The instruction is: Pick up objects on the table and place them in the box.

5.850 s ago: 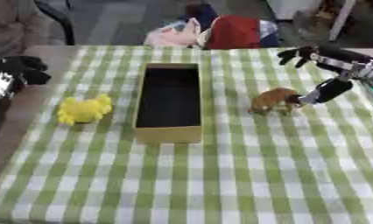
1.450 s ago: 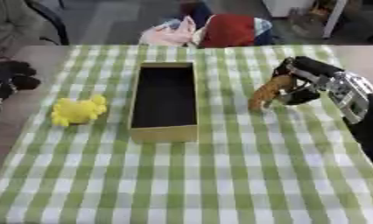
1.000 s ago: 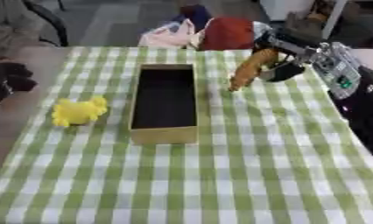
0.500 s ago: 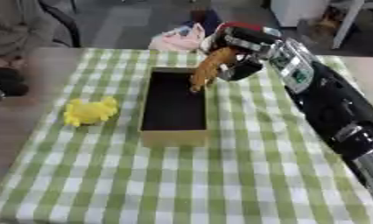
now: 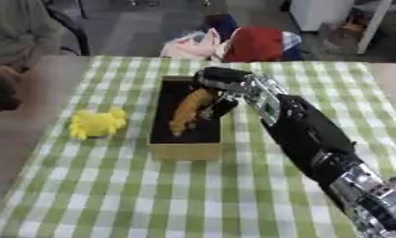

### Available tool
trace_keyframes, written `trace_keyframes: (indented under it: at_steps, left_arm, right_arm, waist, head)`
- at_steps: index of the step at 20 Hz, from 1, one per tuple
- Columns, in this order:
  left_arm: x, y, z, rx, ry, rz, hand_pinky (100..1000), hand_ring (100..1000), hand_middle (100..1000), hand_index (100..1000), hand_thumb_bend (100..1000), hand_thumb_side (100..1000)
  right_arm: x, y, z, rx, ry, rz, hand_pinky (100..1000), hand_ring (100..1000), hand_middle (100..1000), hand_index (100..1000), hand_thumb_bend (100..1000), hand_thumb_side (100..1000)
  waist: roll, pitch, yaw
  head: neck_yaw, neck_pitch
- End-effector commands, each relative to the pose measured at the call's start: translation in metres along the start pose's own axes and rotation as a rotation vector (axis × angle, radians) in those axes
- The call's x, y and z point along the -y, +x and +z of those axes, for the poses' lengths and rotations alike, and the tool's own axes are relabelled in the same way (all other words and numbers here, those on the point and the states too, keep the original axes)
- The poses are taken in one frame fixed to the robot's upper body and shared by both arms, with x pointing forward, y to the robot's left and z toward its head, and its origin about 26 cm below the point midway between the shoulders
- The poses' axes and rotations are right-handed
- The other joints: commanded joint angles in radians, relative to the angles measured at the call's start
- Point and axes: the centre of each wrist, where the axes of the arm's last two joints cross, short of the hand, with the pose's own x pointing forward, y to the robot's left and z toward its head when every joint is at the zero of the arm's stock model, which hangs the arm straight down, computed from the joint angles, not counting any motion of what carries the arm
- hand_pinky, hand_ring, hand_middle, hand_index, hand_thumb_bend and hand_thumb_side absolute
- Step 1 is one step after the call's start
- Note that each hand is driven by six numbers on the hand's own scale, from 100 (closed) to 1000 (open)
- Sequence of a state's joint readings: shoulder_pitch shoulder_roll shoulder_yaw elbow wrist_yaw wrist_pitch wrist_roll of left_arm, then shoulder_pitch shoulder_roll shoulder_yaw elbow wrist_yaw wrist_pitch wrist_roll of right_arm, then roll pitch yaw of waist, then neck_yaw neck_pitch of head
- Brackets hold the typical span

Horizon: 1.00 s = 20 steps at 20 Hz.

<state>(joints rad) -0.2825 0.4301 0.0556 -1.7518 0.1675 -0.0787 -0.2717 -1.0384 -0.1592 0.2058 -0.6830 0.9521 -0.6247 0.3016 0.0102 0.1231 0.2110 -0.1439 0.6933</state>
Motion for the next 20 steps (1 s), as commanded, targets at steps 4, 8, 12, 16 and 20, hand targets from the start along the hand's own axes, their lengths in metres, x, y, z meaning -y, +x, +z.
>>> trace_keyframes:
  at_steps: [4,8,12,16,20]
  left_arm:
    - [-0.005,0.011,-0.005,0.035,-0.003,-0.023,763,688,657,758,154,787]
    - [-0.008,0.011,-0.004,0.03,0.001,-0.031,763,688,657,758,156,786]
    - [-0.01,0.01,-0.003,0.023,0.004,-0.04,763,688,657,757,157,786]
    - [-0.015,0.01,0.0,0.012,0.011,-0.059,762,688,657,757,155,783]
    - [-0.024,0.01,0.002,0.001,0.022,-0.097,761,688,657,757,155,774]
  right_arm:
    - [0.02,0.01,-0.006,0.1,0.078,0.198,717,797,634,686,401,340]
    - [0.038,0.011,-0.001,0.136,0.158,0.305,758,852,774,800,459,496]
    - [0.061,0.011,0.009,0.157,0.186,0.372,776,876,818,854,464,547]
    - [0.084,0.007,0.029,0.178,0.149,0.37,775,880,815,856,465,512]
    - [0.111,0.007,0.063,0.235,-0.03,0.282,750,853,786,846,387,375]
  waist:
    - [-0.002,-0.009,0.002]
    - [-0.008,-0.011,-0.004]
    - [-0.013,-0.014,-0.016]
    - [-0.015,-0.017,-0.034]
    - [-0.016,-0.022,-0.07]
  head:
    - [0.0,-0.012]
    - [0.004,-0.013]
    - [0.01,-0.012]
    - [0.026,-0.01]
    - [0.055,-0.007]
